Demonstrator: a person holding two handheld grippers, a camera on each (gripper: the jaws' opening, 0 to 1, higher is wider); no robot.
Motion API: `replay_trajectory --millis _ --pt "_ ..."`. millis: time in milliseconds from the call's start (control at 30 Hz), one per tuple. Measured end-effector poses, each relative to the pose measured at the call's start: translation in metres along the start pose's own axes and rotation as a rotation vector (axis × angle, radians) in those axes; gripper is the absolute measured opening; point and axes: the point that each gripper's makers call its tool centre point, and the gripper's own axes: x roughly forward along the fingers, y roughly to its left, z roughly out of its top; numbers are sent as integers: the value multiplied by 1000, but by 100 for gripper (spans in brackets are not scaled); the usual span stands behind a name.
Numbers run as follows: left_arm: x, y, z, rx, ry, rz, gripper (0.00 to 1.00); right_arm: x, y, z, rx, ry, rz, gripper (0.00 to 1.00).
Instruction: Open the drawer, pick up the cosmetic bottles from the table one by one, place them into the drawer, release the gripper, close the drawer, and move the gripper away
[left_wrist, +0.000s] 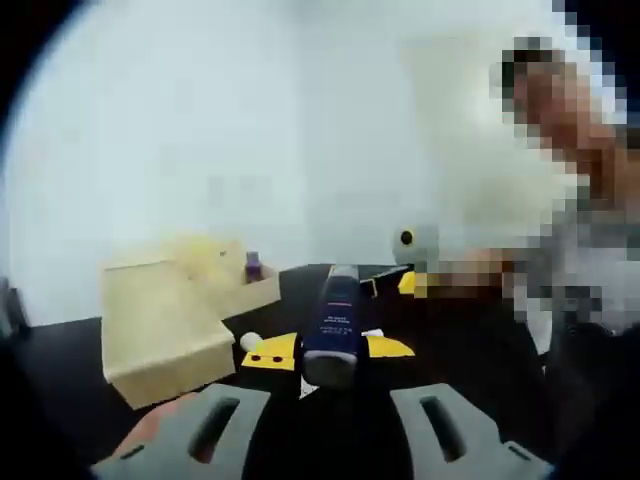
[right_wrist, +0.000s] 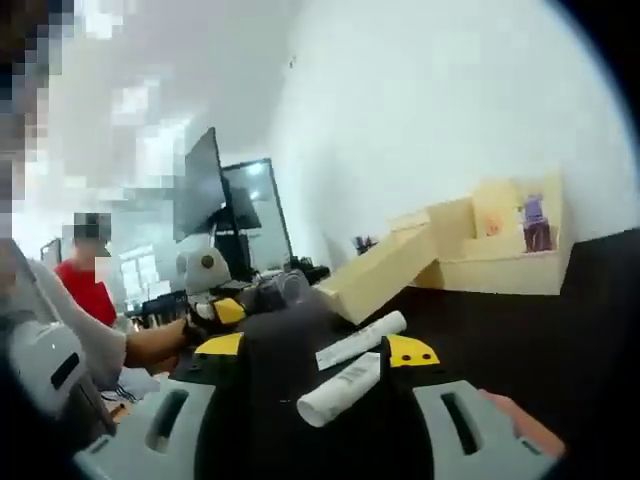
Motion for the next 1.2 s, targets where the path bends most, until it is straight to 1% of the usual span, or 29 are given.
replay_trajectory --millis 67,100,167,200,233,267,333,400,433,467,533,600,633,667,700,733,800,867,900,1000,1067,1133,1200 --pt "6 -7 4 21 -4 7 17 0 3 1 61 -11 18 48" --pt "12 -9 5 44 -3 26 17 0 5 2 95 -18 34 48" --pt "20 -17 6 58 -2 27 17 0 13 2 184 -20 83 48" --pt "24 -21 6 70 1 25 17 0 18 1 246 -15 110 48" --pt "28 -27 5 83 6 10 17 0 24 0 305 -6 143 48" --pt "32 -30 4 101 9 9 17 1 28 1 342 -9 166 48" --pt "39 -38 3 113 15 -10 17 1 36 -1 396 5 207 47" --pt "45 -42 2 142 25 -22 17 0 36 -2 397 7 206 45" --pt "47 -42 1 156 30 -8 17 -1 34 0 406 4 205 44" --pt "49 -42 1 189 31 3 17 -2 33 1 412 3 204 43" --pt "50 -43 3 192 29 4 17 -4 28 5 442 -13 200 43" --pt "50 -43 3 220 30 10 17 -5 27 8 460 -21 200 42" --pt "50 -44 5 232 30 18 17 -4 28 8 463 -27 197 42" --pt "50 -42 5 269 38 26 17 -4 28 7 467 -29 191 42" --pt "50 -41 6 289 38 38 17 -4 26 8 473 -31 186 42" --pt "51 -42 6 297 41 47 17 -5 24 10 482 -40 182 42" --pt "51 -41 6 352 46 75 17 -6 17 14 507 -52 176 41" --pt "52 -40 4 382 61 96 17 -7 12 16 528 -60 164 38" --pt "53 -41 3 389 62 107 17 -7 10 18 542 -72 155 37" --pt "55 -40 -1 387 71 125 17 -7 1 17 586 -84 113 25" --pt "56 -39 -4 375 80 132 18 -7 -2 14 601 -87 87 20" --pt "57 -39 -8 370 91 143 18 -5 2 11 620 -78 90 20" --pt "58 -37 -14 376 121 152 18 -5 5 8 619 -72 86 19"
